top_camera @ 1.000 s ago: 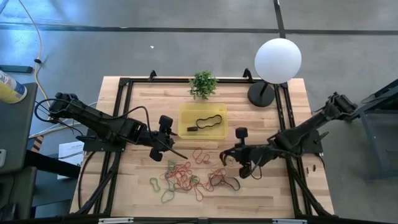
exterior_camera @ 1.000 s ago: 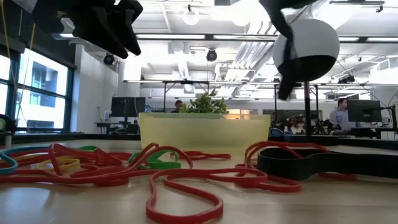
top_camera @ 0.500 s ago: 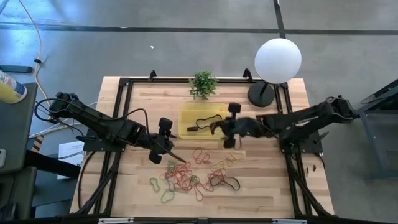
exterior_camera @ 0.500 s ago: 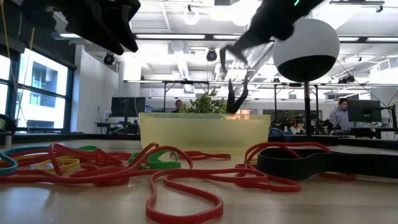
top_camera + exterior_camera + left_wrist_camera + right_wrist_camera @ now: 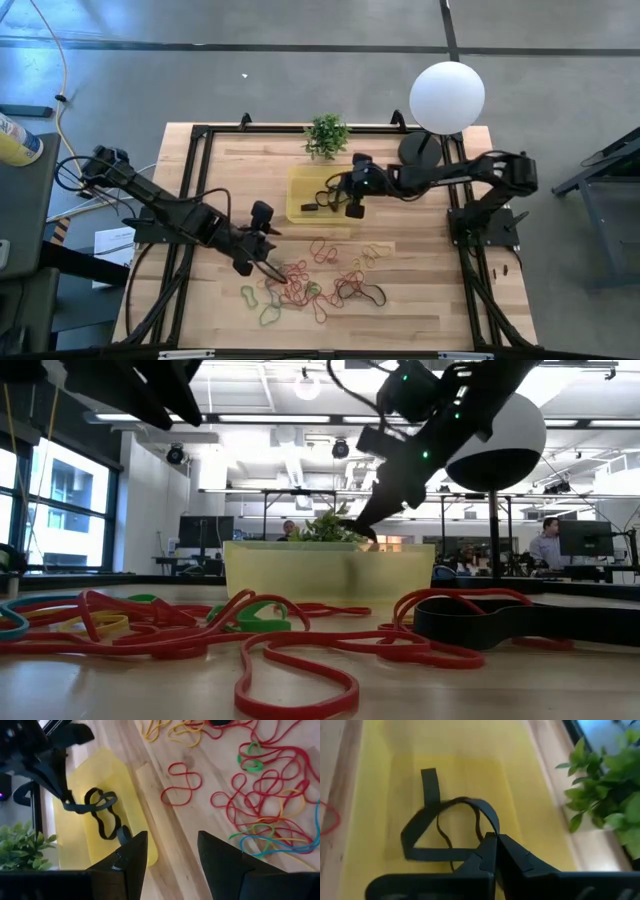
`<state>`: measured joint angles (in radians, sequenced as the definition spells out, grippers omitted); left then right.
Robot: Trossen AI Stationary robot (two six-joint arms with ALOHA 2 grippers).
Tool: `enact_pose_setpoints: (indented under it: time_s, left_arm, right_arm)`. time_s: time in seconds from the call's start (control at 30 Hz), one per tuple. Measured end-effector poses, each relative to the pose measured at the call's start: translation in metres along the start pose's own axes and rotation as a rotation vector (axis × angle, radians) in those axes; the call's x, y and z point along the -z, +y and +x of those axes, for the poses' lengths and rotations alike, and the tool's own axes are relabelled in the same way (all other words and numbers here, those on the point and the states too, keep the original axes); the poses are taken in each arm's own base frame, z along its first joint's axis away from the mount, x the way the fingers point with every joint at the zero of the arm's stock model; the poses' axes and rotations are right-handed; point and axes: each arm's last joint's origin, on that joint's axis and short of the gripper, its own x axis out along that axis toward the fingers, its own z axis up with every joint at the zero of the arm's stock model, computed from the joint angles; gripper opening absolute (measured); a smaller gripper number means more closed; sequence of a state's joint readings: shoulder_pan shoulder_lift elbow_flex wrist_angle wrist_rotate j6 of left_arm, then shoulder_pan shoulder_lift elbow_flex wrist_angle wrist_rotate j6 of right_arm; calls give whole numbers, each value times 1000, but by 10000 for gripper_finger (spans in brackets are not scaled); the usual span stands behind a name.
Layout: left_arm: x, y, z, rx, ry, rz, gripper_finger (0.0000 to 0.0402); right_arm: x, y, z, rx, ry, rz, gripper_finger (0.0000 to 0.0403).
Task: Pick and place rubber bands into bin
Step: Put the black rubber band into the yellow bin, then put the red rubber band into the yellow bin
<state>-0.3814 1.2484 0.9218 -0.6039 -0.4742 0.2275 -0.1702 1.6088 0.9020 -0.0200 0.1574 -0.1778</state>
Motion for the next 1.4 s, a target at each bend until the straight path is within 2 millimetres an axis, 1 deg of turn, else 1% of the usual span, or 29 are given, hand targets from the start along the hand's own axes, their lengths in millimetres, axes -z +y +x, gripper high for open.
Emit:
enact_pose_setpoints:
  time_s: [0.13, 0.23, 0.33, 0.57, 0.67, 0.73, 0.87, 1.03, 1.17, 1.27, 1.33, 1.4]
  left_arm:
    - [-1, -5, -3, -5, -6, 10, 161]
    - [-1, -5, -3, -14, -5, 0, 161]
    - [-1, -5, -3, -17, -7, -6, 161]
    - [-3, -4, -3, -21, -21, -16, 161]
    - [-9, -7, 4, -27, -48, -11, 161]
    - [-13, -10, 11, -16, -67, 15, 161]
    - [-24, -23, 36, 33, -101, 95, 161]
    - [-32, -36, 62, 38, -136, 175, 161]
    - [-44, -43, 74, 91, -266, 237, 161]
    - [-49, -49, 82, 133, -338, 287, 161]
    - [-51, -52, 87, 152, -369, 304, 161]
    - [-50, -56, 93, 160, -359, 327, 161]
  right_arm:
    - [2, -3, 5, -11, 6, 59, 11]
    - [2, -4, 3, -43, 0, 67, 33]
    - [0, -4, 0, -82, -14, 73, 71]
    - [2, -3, -2, -106, 7, 72, 181]
    - [-2, 6, -9, -149, -10, 40, 214]
    - [-4, 15, -17, -176, -11, 18, 227]
    - [-6, 38, -37, -224, 15, -8, 229]
    - [-3, 72, -62, -253, 71, -17, 210]
    - [0, 99, -79, -249, 86, -15, 192]
    - [5, 118, -89, -253, 103, 11, 181]
    - [10, 129, -95, -253, 128, 36, 175]
    - [14, 139, -102, -246, 138, 54, 168]
